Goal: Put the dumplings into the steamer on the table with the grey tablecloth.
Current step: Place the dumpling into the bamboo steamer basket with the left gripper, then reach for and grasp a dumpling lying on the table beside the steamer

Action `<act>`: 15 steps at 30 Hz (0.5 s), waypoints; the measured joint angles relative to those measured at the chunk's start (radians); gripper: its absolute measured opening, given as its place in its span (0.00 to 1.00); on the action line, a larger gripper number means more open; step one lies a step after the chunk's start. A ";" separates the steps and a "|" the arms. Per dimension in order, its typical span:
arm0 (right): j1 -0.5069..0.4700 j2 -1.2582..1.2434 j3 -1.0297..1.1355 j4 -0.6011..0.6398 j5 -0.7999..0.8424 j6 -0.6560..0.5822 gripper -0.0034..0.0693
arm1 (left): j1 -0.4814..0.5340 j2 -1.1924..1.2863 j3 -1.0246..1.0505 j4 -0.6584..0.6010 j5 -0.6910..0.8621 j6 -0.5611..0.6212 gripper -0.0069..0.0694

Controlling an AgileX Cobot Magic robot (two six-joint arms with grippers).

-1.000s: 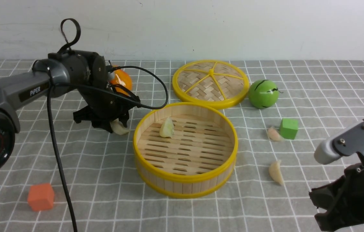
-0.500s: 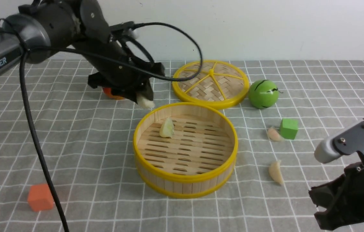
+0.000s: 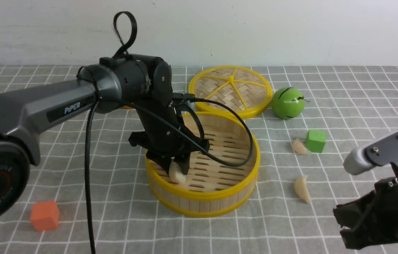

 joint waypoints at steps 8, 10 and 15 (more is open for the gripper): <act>-0.007 0.000 -0.043 0.043 0.115 0.027 0.14 | -0.002 -0.046 -0.062 0.008 0.078 -0.019 0.81; -0.017 0.007 -0.093 0.024 0.144 0.051 0.19 | -0.002 -0.096 -0.111 0.008 0.127 -0.020 0.78; -0.052 0.090 -0.208 -0.028 0.151 0.125 0.39 | -0.002 -0.275 -0.181 -0.001 0.228 -0.020 0.64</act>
